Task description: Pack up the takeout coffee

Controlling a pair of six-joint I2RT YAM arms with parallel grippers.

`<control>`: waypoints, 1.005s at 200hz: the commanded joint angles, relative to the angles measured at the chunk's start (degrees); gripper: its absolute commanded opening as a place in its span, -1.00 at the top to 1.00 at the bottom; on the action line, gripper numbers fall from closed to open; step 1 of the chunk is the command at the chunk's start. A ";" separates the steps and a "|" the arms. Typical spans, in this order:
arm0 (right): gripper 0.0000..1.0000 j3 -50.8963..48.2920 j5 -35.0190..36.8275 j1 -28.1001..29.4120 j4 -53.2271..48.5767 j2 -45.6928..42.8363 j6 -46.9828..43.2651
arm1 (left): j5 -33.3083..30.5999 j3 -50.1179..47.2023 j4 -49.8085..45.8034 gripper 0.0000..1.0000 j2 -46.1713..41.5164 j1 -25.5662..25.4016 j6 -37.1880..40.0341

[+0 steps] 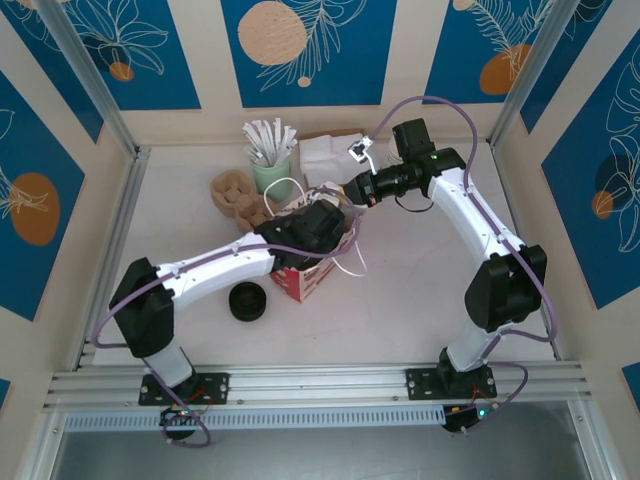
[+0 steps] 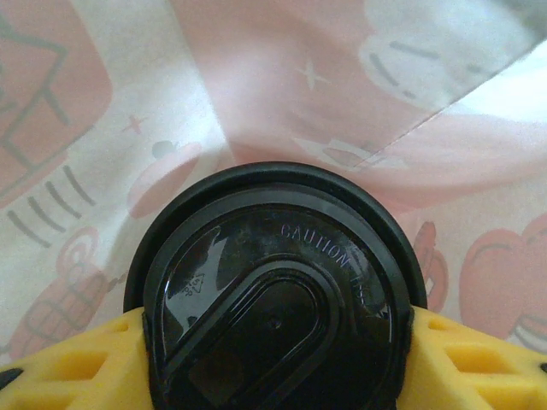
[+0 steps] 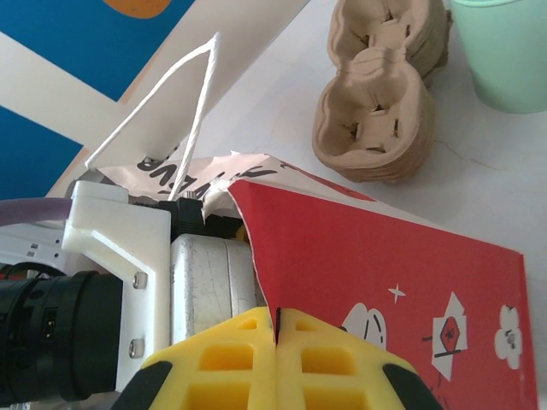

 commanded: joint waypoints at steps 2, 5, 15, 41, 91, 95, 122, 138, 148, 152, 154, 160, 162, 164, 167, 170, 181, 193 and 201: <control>0.71 -0.75 -0.82 0.23 1.90 -0.61 3.19 | 1.95 2.06 -3.21 -0.17 2.70 1.50 -0.97; 0.67 -0.79 -0.71 0.20 2.22 -0.66 3.54 | 2.03 2.26 -3.28 -0.17 2.92 1.57 -0.96; 0.52 -0.73 0.19 -0.06 3.00 -0.71 4.62 | 2.57 2.84 -3.64 -0.18 3.46 1.77 -1.01; 0.26 0.40 2.72 -1.54 4.83 -1.48 8.15 | 3.41 4.29 -4.86 -0.17 4.71 2.45 -1.05; 0.16 4.74 5.83 -5.17 5.63 -3.71 10.93 | 5.83 7.18 -6.99 -0.18 7.39 4.20 -1.25; 0.16 4.86 5.84 -5.22 5.69 -4.04 10.95 | 6.13 7.36 -6.99 -0.17 7.58 4.33 -1.21; 0.16 3.06 7.04 -5.57 6.92 -6.41 11.18 | 7.43 8.71 -7.59 -0.17 8.90 5.13 -1.61; 0.16 1.28 7.03 -5.98 7.79 -7.67 11.66 | 8.07 10.15 -8.79 -0.18 9.97 5.58 -2.13; 0.16 0.16 6.92 -6.06 8.14 -8.52 12.02 | 8.27 10.98 -9.67 -0.17 10.53 5.86 -2.49; 0.16 -0.26 6.91 -6.03 8.27 -8.73 12.21 | 8.44 11.21 -9.79 -0.18 10.82 5.96 -2.54; 0.16 -0.46 6.92 -6.03 8.35 -8.91 12.26 | 8.48 11.31 -9.86 -0.18 10.87 5.94 -2.58; 0.16 -1.05 6.86 -6.03 8.59 -9.29 12.53 | 8.65 11.55 -9.92 -0.18 11.10 6.20 -2.86; 0.16 -1.23 6.84 -6.03 8.63 -9.44 12.65 | 8.84 11.63 -10.12 -0.17 11.14 6.24 -2.94; 0.16 -1.45 6.84 -6.03 8.70 -9.59 12.75 | 8.95 11.79 -10.19 -0.18 11.22 6.32 -3.08; 0.16 -1.65 6.67 -6.06 8.90 -9.81 12.91 | 8.94 12.03 -10.42 -0.17 11.30 6.46 -3.30; 0.16 -1.99 6.54 -6.03 9.05 -9.95 13.13 | 9.07 12.30 -10.74 -0.17 11.52 6.53 -3.56; 0.16 -3.11 6.20 -5.90 9.58 -10.68 13.54 | 9.69 13.32 -11.54 -0.17 12.14 7.00 -3.99; 0.16 -4.17 6.31 -5.47 9.78 -11.28 13.64 | 10.11 14.25 -11.95 -0.17 12.68 7.19 -4.00; 0.17 -4.77 6.48 -5.30 9.87 -11.71 13.86 | 10.38 14.94 -12.31 -0.17 13.13 7.35 -4.08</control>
